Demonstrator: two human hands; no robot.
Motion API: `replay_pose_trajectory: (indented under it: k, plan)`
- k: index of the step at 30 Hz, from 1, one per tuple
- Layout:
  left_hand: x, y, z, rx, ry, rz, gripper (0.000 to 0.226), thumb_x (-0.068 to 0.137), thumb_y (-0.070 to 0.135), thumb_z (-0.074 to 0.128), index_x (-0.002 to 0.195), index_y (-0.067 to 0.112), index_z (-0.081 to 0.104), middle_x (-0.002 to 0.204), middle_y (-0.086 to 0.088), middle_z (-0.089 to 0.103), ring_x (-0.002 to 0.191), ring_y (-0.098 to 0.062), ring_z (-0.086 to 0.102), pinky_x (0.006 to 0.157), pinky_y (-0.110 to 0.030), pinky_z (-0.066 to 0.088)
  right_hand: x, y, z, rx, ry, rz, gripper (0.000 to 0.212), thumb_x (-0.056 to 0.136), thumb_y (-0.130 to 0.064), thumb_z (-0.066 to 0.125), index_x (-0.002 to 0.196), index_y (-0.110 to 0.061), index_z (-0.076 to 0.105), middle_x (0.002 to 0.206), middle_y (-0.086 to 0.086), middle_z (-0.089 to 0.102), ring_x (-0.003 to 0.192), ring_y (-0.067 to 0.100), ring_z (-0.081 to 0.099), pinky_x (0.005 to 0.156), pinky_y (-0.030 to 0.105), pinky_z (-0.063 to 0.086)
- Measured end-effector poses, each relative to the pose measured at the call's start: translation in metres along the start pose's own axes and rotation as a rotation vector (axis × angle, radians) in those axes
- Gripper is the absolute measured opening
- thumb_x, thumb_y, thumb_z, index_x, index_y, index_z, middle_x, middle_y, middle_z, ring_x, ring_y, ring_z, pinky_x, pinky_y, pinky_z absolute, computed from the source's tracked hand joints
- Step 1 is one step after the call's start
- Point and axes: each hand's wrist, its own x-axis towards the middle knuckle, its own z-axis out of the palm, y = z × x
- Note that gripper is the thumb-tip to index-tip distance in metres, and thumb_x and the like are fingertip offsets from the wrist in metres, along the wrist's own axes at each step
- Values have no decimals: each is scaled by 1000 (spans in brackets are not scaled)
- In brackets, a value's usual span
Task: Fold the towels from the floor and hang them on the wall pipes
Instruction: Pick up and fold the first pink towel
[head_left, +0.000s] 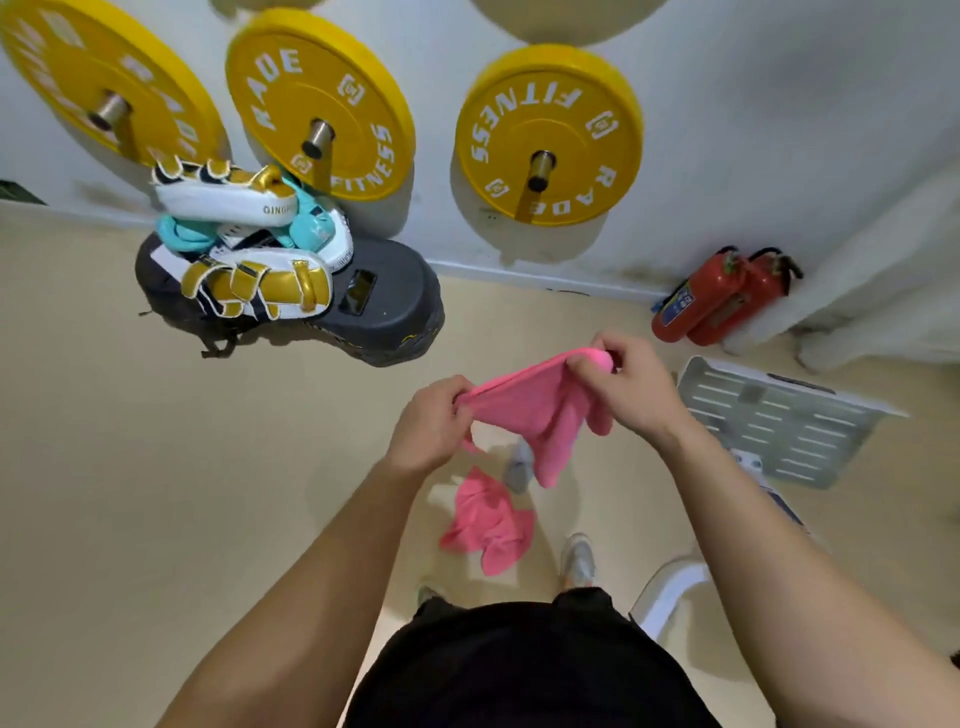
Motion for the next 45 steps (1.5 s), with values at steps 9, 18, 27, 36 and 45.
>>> replay_pose_trajectory:
  k: [9,18,27,36,45]
  plan:
    - [-33,13,10,45,81,-88,24,82,7,48,90,27,60,90,9,66,87,-16,60,77,-35,49,-15,12,-56,60,124,30,33,82,-26,75,61,-21,50,58,-9,49,57,8,44,56,28,38]
    - [-55,-6,-10,115,75,-156,7,88,25,71,84,29,68,77,10,69,74,-10,60,63,-26,43,-17,40,-91,-32,160,37,27,81,-28,77,68,-17,56,62,-7,55,55,1,49,52,16,36]
    - [-67,9,-33,22,184,-187,8,86,14,73,80,19,71,67,1,70,58,-4,62,52,-13,41,-6,57,-100,-350,177,69,8,77,-33,69,77,-31,62,79,-5,66,81,25,62,68,33,45]
    - [-35,94,35,-115,169,64,16,86,23,71,94,37,69,68,11,59,63,-2,52,61,-15,40,-35,17,-26,-56,-160,-1,16,86,-28,55,80,-27,70,83,-10,73,82,14,66,74,31,50]
    - [-28,107,46,-92,136,95,5,85,23,71,89,26,71,84,12,69,82,-7,61,74,-24,45,-38,17,-35,-120,-139,-55,11,71,-35,65,81,-31,68,76,-12,70,78,12,65,69,31,51]
